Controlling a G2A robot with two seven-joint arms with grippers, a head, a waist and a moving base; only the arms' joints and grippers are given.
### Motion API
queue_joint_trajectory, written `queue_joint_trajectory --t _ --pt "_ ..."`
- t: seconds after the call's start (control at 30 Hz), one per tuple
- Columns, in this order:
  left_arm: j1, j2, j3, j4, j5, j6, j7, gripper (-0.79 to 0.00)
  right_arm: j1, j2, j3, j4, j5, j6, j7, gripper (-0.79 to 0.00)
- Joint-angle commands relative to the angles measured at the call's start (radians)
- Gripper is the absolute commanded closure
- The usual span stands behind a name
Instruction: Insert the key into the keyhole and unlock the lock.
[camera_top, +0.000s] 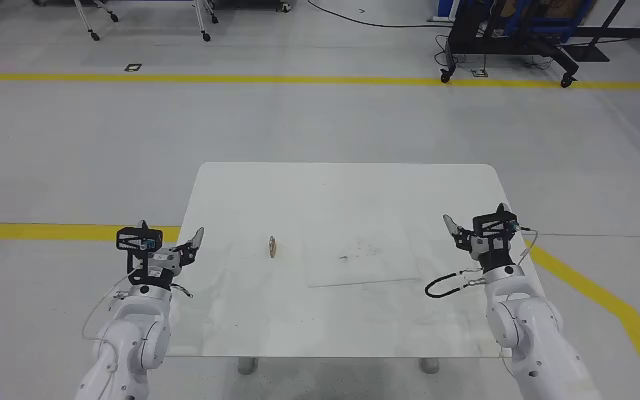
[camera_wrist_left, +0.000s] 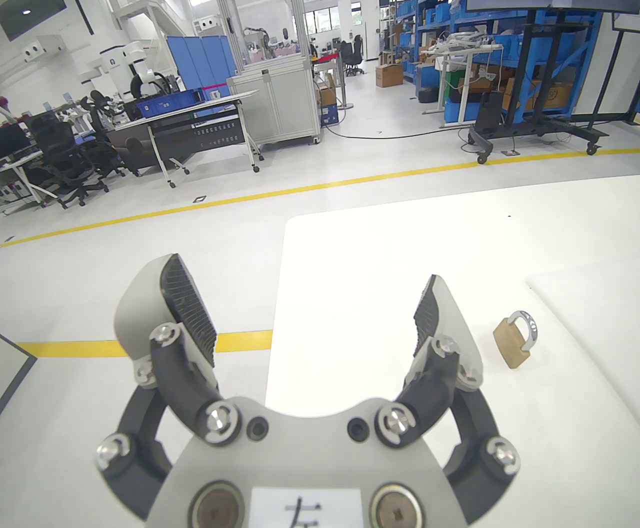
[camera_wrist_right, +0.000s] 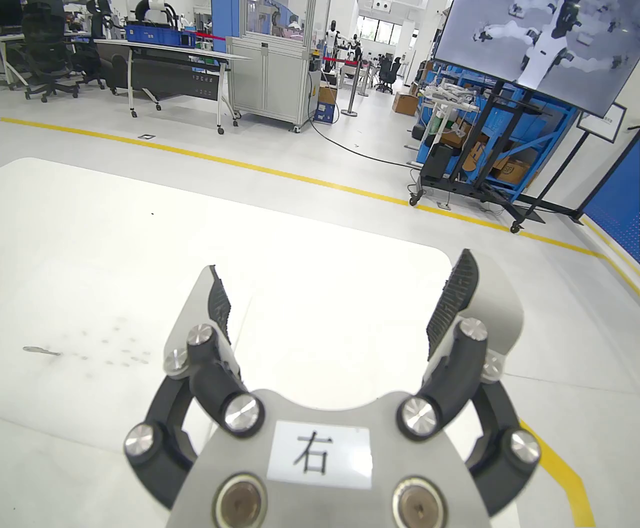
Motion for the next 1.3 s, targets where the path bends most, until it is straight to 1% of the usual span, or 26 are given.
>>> queue_joint_trajectory --t 0.0,0.07,0.17,0.23,0.6,0.67,0.73,0.8,0.9,0.97,1.07,1.1,1.13,1.17,1.27 --pt "0.0 0.0 0.0 0.0 0.0 0.0 0.0 -0.785 0.002 0.0 -0.009 -0.006 -0.017 -0.01 -0.005 -0.785" --pt "0.0 0.0 0.0 0.0 0.0 0.0 0.0 -0.785 0.009 -0.001 -0.059 -0.019 -0.058 -0.061 -0.01 -0.785" --pt "0.0 0.0 0.0 0.0 0.0 0.0 0.0 -0.785 0.04 -0.004 -0.142 -0.007 -0.094 -0.14 0.027 -0.785" --pt "0.0 0.0 0.0 0.0 0.0 0.0 0.0 -0.785 0.068 -0.008 -0.179 0.021 -0.064 -0.187 0.052 -0.785" --pt "0.0 0.0 0.0 0.0 0.0 0.0 0.0 -0.785 0.074 -0.009 -0.18 0.028 -0.054 -0.189 0.057 -0.785" --pt "0.0 0.0 0.0 0.0 0.0 0.0 0.0 -0.785 0.085 -0.01 -0.203 0.034 -0.056 -0.222 0.058 -0.785" --pt "0.0 0.0 0.0 0.0 0.0 0.0 0.0 -0.785 0.134 -0.009 -0.256 0.055 -0.105 -0.325 0.078 -0.785" --pt "0.0 0.0 0.0 0.0 0.0 0.0 0.0 -0.785 0.192 -0.009 -0.305 0.117 -0.115 -0.464 0.068 -0.785" --pt "0.0 0.0 0.0 0.0 0.0 0.0 0.0 -0.785 0.29 -0.01 -0.345 0.242 -0.02 -0.698 0.025 -0.785" --pt "0.0 0.0 0.0 0.0 0.0 0.0 0.0 -0.785 0.359 -0.008 -0.371 0.315 -0.024 -0.831 0.018 -0.785" --pt "0.0 0.0 0.0 0.0 0.0 0.0 0.0 -0.785 0.453 -0.012 -0.424 0.414 -0.042 -0.973 -0.012 -0.785" --pt "0.0 0.0 0.0 0.0 0.0 0.0 0.0 -0.785 0.481 -0.014 -0.435 0.453 -0.056 -0.972 -0.019 -0.785" --pt "0.0 0.0 0.0 0.0 0.0 0.0 0.0 -0.785 0.506 -0.018 -0.451 0.486 -0.067 -0.97 -0.014 -0.379" --pt "0.0 0.0 0.0 0.0 0.0 0.0 0.0 -0.785 0.531 -0.021 -0.467 0.51 -0.078 -0.97 -0.011 -0.339" --pt "0.0 0.0 0.0 0.0 0.0 0.0 0.0 -0.785 0.594 -0.03 -0.511 0.572 -0.118 -0.965 0.012 -0.357"
